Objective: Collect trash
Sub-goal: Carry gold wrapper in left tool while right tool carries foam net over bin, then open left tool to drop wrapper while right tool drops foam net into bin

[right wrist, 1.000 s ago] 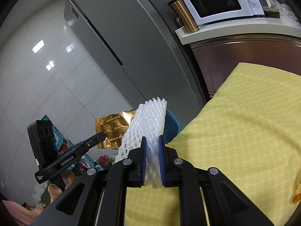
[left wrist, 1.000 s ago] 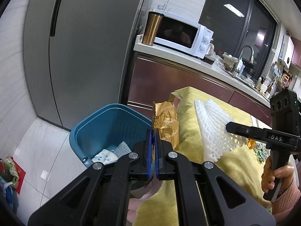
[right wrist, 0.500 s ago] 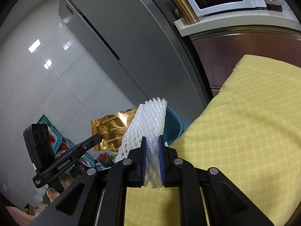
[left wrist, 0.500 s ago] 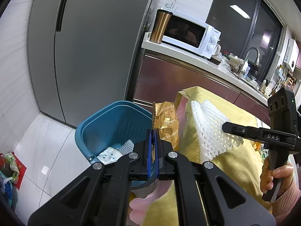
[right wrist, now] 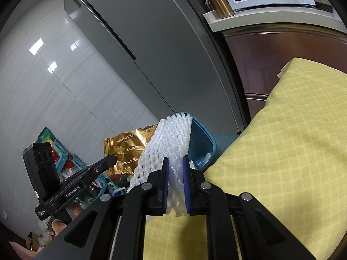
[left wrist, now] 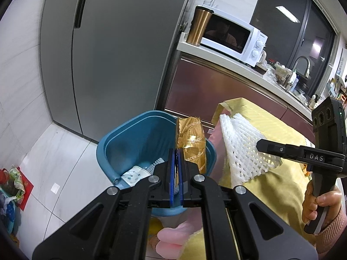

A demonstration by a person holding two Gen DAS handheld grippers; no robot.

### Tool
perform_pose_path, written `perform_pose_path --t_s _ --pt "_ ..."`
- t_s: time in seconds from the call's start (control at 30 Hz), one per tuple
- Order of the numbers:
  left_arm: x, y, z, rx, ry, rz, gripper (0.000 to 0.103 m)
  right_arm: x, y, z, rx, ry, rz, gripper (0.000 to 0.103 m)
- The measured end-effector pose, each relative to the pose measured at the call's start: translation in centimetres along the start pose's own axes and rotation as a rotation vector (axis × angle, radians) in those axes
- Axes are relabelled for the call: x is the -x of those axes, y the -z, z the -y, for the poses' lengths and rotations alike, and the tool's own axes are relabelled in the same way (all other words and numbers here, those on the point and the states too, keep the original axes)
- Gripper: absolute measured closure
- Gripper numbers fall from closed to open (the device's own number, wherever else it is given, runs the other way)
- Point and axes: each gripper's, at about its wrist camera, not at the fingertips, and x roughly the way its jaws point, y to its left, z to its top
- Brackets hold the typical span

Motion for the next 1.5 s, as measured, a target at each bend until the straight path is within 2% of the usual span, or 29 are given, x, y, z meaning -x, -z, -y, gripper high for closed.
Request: perform_pose_path --t_s 1.0,1.1,1.17,1.33,1.47,1.5 --pt "-6.2 0.6 -2.9 0.075 -0.091 -0.102 0.099 -7.4 -2.1 -1.5 0.015 0.123 -0.099 0.090" --pt "-6.9 0.7 -3.0 0.080 -0.089 -0.114 0.099 -7.8 -2.1 -1.6 0.023 0.135 -0.110 0.088" --pt "-7.2 0.9 -3.0 0.081 -0.089 -0.121 0.099 -8.0 -2.2 -1.5 0.022 0.143 -0.112 0.083" --pt "-8.2 1.4 -2.9 0.087 -0.081 -0.141 0.097 -8.7 -2.4 -1.4 0.024 0.151 -0.128 0.081" --pt "-8.7 1.7 -2.8 0.089 -0.080 -0.148 0.090 -8.6 -2.5 -1.4 0.029 0.146 -0.121 0.074" --pt "-8.7 1.7 -2.8 0.088 -0.080 -0.148 0.085 -8.6 -2.4 -1.4 0.027 0.141 -0.117 0.072"
